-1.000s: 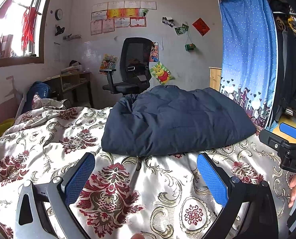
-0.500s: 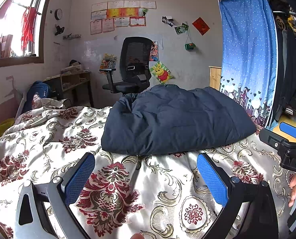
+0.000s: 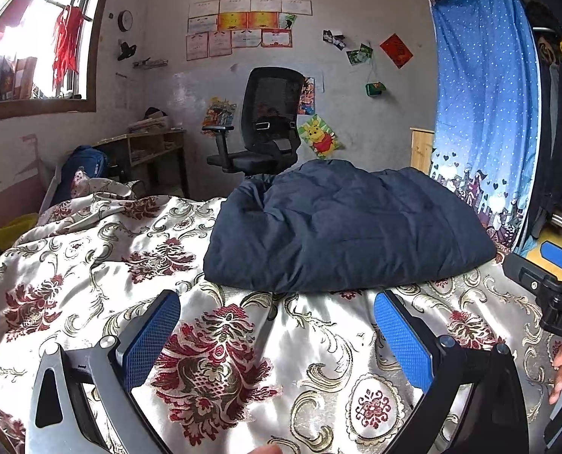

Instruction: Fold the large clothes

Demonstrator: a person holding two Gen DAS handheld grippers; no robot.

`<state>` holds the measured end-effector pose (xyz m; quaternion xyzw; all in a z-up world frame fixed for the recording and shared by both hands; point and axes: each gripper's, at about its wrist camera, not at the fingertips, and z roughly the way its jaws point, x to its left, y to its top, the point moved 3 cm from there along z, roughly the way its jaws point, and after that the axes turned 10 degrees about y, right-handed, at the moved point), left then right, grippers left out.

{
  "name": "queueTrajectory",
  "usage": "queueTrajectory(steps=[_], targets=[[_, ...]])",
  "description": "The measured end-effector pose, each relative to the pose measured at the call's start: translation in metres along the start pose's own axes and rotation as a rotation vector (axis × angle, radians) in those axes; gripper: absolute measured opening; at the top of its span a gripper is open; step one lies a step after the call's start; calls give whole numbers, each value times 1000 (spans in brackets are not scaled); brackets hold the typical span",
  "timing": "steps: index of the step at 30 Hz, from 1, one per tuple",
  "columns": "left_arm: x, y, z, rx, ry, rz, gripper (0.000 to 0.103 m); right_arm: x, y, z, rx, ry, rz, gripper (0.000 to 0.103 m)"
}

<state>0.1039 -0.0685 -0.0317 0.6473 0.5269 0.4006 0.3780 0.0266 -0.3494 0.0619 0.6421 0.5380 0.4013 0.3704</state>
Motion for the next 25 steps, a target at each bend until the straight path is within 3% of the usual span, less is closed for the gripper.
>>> queueTrajectory(steps=[25], targets=[[-1,-2,1,7,9,6,103,2,-5,3,22,26,-3,102]])
